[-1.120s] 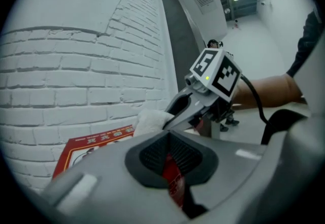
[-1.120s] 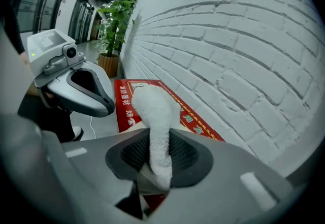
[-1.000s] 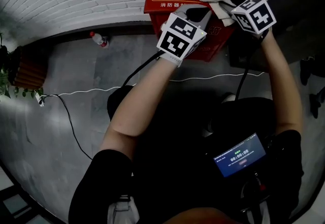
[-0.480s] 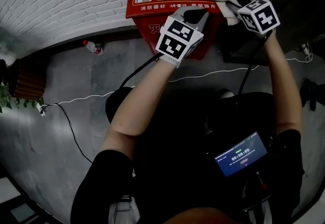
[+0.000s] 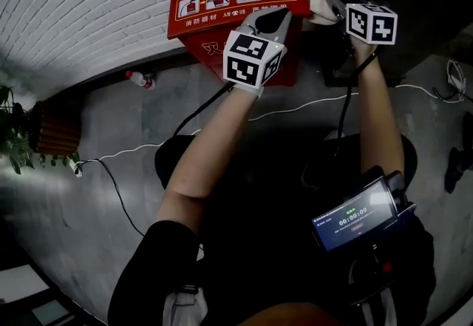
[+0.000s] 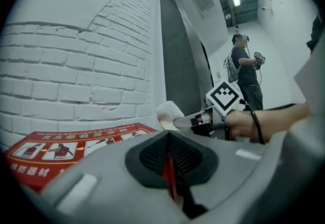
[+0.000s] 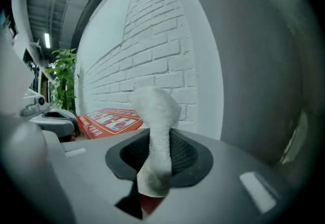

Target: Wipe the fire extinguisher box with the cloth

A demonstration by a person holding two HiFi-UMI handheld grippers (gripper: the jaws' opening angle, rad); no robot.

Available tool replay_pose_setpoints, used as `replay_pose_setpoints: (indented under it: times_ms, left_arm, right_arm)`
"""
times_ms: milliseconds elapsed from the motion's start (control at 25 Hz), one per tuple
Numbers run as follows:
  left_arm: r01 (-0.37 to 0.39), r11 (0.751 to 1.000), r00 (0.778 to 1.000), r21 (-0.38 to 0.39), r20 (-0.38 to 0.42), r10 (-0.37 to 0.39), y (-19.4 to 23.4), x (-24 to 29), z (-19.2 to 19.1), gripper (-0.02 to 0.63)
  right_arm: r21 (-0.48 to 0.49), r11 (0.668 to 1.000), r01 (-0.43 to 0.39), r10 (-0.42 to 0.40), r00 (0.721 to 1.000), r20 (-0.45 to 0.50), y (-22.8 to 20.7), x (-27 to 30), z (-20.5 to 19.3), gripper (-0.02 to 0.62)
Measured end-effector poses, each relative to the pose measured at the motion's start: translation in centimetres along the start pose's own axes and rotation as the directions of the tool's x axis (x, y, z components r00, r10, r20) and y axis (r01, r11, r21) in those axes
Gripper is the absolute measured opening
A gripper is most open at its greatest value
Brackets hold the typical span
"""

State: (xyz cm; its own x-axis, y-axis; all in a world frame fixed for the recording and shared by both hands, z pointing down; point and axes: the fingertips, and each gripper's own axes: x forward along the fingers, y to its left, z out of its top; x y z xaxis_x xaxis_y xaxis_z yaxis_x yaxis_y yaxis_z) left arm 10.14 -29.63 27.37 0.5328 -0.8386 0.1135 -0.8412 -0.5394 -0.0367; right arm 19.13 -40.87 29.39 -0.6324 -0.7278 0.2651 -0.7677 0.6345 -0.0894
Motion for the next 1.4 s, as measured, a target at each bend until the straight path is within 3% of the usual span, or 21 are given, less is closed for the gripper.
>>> replay_pose_setpoints:
  times_ms: [160, 320, 480, 600, 760, 960, 1240, 1400]
  left_arm:
    - [0.015, 1.000, 0.999, -0.018, 0.033, -0.014, -2.5, 2.1, 0.2, 0.000]
    - [0.017, 1.000, 1.000, 0.019, 0.020, -0.017, -4.6, 3.6, -1.6, 0.000]
    - [-0.007, 1.000, 1.000, 0.007, -0.028, 0.007, -5.1, 4.5, -4.4, 0.000]
    - [-0.008, 1.000, 0.998, 0.013, -0.057, 0.009, -5.5, 4.7, -5.9, 0.000]
    - [-0.016, 1.000, 0.998, 0.023, -0.063, 0.017, -5.1, 4.5, -6.3, 0.000]
    - [-0.027, 0.999, 0.997, 0.025, -0.067, 0.029, -4.4, 4.8, -7.0, 0.000]
    - [-0.022, 0.999, 0.993, 0.045, -0.115, 0.028, -5.3, 5.9, -9.6, 0.000]
    - [-0.028, 0.999, 0.990, 0.042, -0.137, 0.034, -5.4, 6.7, -11.1, 0.000]
  right_arm:
    - [0.117, 0.993, -0.001, -0.006, 0.998, 0.057, -0.9, -0.1, -2.1, 0.101]
    - [0.203, 0.978, 0.055, -0.073, 0.994, 0.082, -1.7, -0.2, -5.7, 0.101]
    - [0.308, 0.951, -0.020, -0.020, 0.992, 0.126, -1.0, 1.6, -8.3, 0.101]
    - [0.356, 0.931, -0.083, 0.014, 0.981, 0.192, -0.6, 2.5, -8.0, 0.101]
    - [0.409, 0.897, -0.169, 0.054, 0.959, 0.278, -0.2, 3.4, -6.6, 0.101]
    - [0.463, 0.842, -0.278, 0.148, 0.943, 0.297, 0.9, 5.6, -8.0, 0.101]
    - [0.488, 0.812, -0.320, 0.186, 0.934, 0.304, 1.5, 6.9, -9.4, 0.098]
    - [0.520, 0.799, -0.302, 0.180, 0.945, 0.272, 1.2, 8.2, -12.0, 0.098]
